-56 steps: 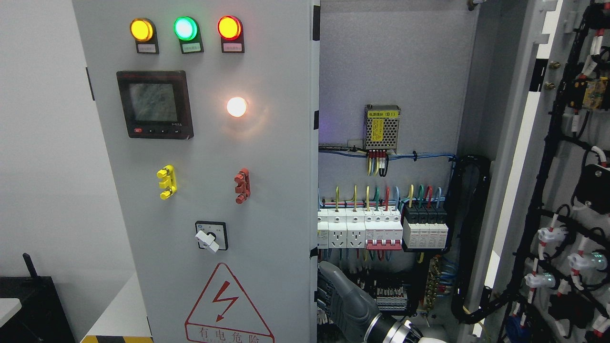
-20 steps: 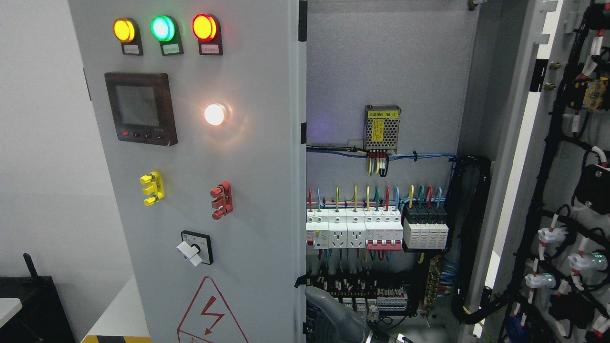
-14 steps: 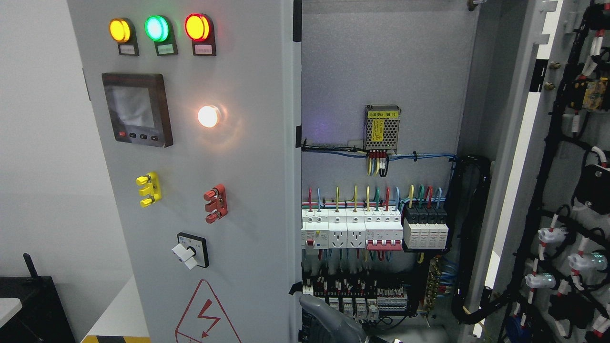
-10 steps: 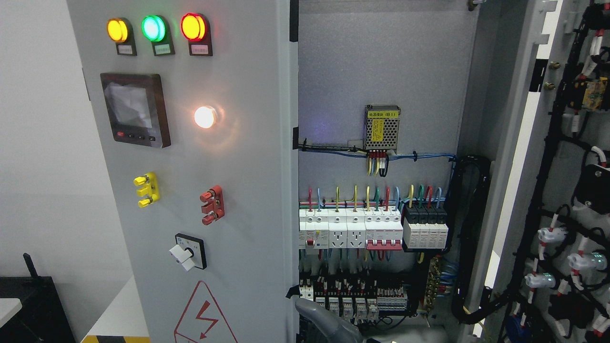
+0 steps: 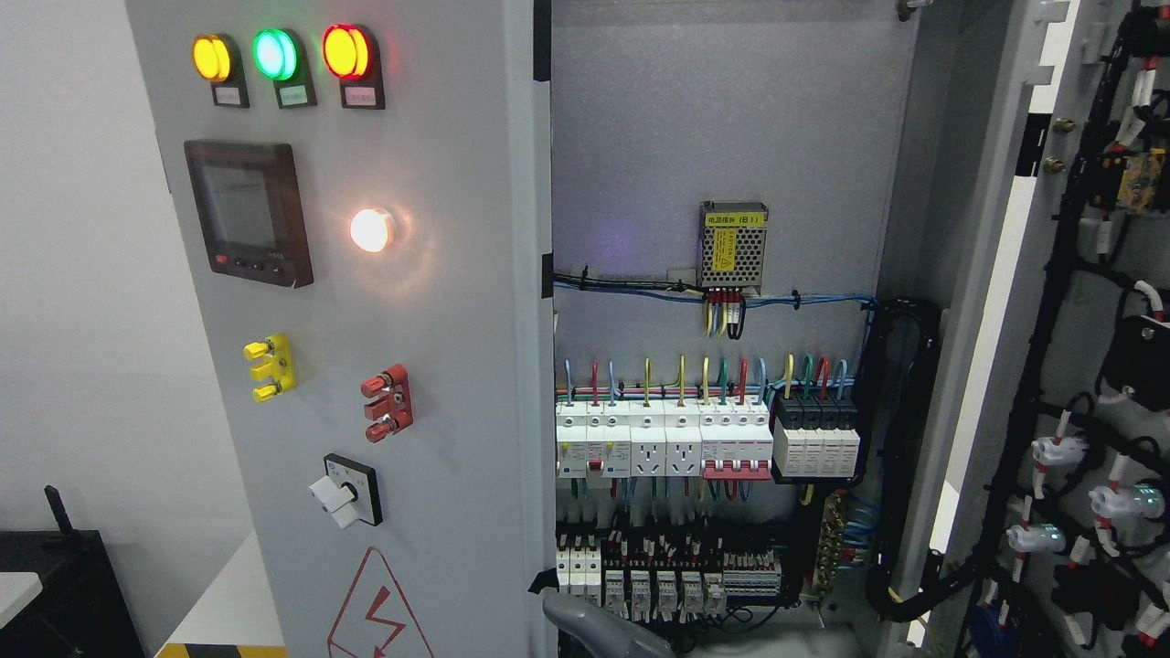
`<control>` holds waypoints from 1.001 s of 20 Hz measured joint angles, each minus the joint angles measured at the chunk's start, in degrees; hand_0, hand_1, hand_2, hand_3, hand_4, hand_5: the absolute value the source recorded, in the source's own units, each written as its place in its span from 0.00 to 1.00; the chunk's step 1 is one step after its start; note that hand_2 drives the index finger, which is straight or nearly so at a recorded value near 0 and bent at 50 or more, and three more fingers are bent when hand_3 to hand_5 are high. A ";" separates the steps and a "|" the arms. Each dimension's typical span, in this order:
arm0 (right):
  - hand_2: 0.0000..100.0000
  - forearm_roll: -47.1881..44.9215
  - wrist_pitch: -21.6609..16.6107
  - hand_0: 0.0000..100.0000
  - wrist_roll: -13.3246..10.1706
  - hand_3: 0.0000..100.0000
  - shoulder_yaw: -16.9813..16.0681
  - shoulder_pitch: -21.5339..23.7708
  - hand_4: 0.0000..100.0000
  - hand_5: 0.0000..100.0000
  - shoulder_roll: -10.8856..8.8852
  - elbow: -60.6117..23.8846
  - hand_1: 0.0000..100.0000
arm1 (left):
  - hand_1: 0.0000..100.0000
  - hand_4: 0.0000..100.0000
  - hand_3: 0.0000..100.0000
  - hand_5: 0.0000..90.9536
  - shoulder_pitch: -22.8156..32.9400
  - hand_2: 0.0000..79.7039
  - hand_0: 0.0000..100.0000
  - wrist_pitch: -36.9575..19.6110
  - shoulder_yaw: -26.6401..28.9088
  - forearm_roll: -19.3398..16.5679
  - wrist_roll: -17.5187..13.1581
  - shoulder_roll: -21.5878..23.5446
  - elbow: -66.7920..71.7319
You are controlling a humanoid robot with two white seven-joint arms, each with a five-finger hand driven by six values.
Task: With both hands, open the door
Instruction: 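Pull the indicator-light door outward with the right hand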
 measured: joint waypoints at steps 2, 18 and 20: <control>0.00 -1.24 0.19 0.38 0.01 0.00 0.47 0.15 0.00 0.00 -0.02 -0.51 0.00 | 0.00 0.00 0.00 0.00 0.00 0.00 0.00 0.00 0.00 0.00 0.00 0.00 0.00; 0.00 -4.90 0.77 0.38 0.13 0.00 3.69 1.95 0.00 0.00 -1.04 -5.08 0.00 | 0.00 0.00 0.00 0.00 -0.01 0.00 0.00 0.08 0.00 0.00 0.00 0.00 0.00; 0.00 -4.96 0.77 0.38 0.09 0.00 4.10 2.19 0.00 0.00 -1.14 -5.63 0.00 | 0.00 0.00 0.00 0.00 -0.01 0.00 0.00 0.08 0.00 0.00 0.00 0.01 0.00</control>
